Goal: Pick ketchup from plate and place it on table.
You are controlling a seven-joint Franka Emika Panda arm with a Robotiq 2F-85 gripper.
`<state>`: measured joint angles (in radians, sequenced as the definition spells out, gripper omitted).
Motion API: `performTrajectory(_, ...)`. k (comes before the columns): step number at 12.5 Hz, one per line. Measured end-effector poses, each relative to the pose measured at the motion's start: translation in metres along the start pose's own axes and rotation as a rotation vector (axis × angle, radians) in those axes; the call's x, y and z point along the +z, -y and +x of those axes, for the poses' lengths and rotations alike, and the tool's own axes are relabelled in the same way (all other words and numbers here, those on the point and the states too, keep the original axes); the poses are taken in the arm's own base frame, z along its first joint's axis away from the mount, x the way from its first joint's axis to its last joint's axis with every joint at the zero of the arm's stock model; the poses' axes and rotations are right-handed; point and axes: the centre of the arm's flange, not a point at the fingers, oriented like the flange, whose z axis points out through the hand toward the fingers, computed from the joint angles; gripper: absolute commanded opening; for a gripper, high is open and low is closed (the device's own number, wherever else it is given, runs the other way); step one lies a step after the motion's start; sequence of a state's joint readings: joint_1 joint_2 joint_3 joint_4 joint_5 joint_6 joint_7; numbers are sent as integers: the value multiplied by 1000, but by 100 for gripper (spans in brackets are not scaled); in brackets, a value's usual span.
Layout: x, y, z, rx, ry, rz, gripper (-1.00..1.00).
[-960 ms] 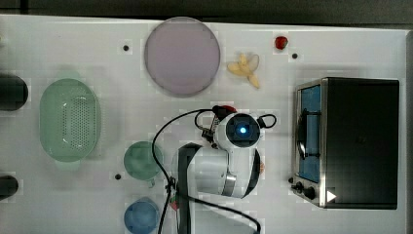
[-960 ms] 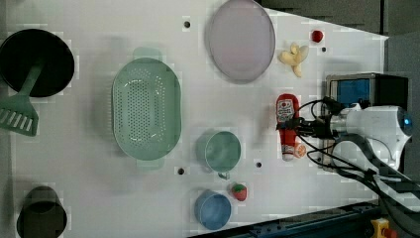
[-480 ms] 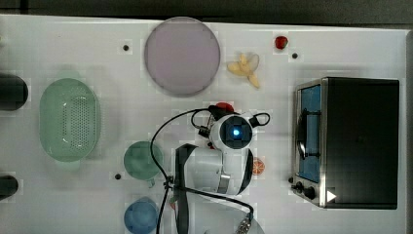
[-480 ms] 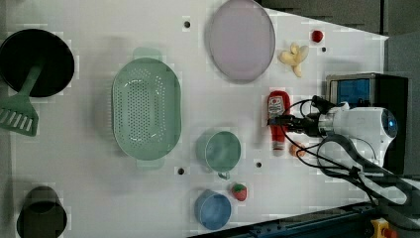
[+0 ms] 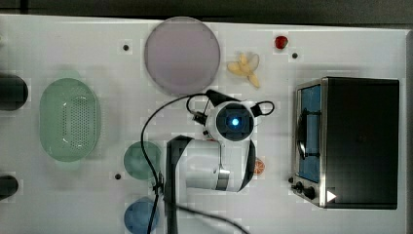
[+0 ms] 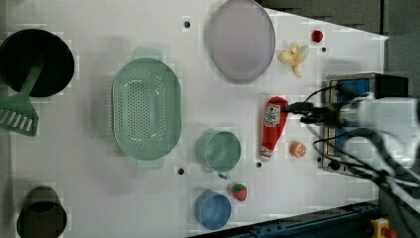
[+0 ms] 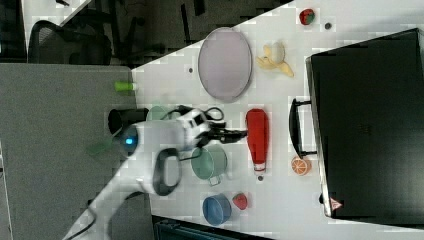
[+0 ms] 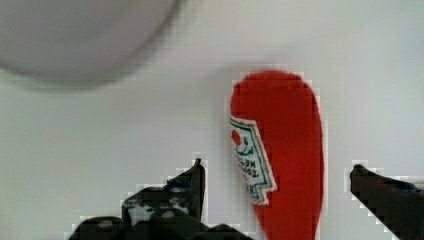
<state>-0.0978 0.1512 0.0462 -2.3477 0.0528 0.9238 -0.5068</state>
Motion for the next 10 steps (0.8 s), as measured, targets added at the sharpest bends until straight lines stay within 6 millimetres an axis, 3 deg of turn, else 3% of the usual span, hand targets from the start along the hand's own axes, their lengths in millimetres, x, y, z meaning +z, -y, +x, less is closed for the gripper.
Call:
performTrajectory(3,-122,12,19,167,-52,24,100)
performTrajectory(6,-228,18,17,321,-92,49,100)
performTrajectory(8,-274,19,12,373,-92,52,100)
performTrajectory(10,-297,20,8,416,-57,39,100)
